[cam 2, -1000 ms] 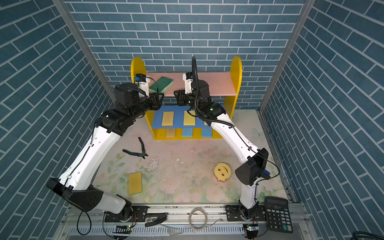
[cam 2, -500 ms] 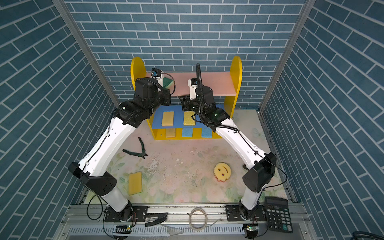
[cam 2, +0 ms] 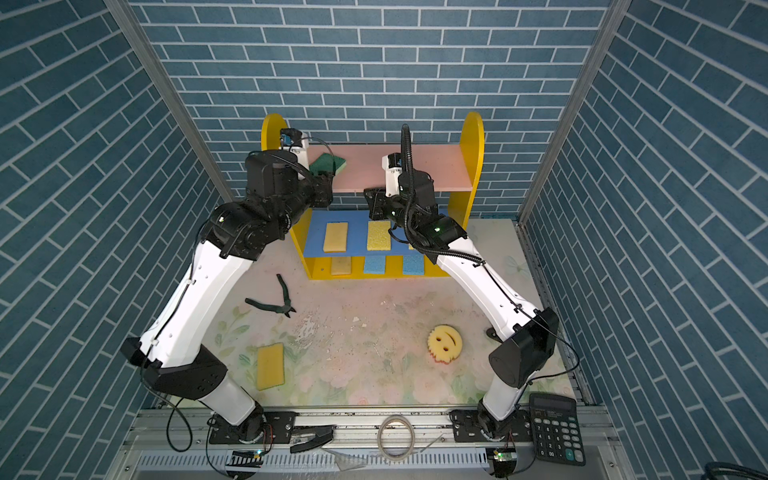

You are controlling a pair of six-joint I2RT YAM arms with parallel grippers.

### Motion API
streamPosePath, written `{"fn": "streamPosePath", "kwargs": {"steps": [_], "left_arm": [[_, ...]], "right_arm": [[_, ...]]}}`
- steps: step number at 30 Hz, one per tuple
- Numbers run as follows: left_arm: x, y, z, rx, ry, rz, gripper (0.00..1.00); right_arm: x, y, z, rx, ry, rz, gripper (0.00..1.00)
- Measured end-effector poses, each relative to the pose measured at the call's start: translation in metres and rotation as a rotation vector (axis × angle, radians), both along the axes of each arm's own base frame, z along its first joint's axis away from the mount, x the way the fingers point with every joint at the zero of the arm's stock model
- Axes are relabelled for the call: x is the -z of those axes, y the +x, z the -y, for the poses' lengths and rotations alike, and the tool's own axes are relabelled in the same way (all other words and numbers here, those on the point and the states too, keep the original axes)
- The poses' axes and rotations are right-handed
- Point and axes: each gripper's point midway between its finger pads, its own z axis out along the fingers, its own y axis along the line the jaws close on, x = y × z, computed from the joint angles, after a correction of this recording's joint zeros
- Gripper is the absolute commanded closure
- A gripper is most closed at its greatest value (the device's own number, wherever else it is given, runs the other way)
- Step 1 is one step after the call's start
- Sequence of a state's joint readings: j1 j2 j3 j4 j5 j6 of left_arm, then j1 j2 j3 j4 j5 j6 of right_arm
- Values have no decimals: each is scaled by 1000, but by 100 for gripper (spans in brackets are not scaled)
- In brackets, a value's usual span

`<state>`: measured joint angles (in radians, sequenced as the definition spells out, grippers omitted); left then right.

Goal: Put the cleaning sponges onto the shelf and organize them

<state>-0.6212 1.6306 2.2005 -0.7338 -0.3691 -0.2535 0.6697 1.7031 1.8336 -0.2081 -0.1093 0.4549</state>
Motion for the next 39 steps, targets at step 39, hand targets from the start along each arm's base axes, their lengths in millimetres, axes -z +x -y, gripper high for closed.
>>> {"fn": "streamPosePath", "kwargs": {"steps": [39], "left_arm": [[43, 36, -15, 19, -381, -162, 42]], "right_arm": [[27, 18, 24, 40, 37, -89, 78]]}}
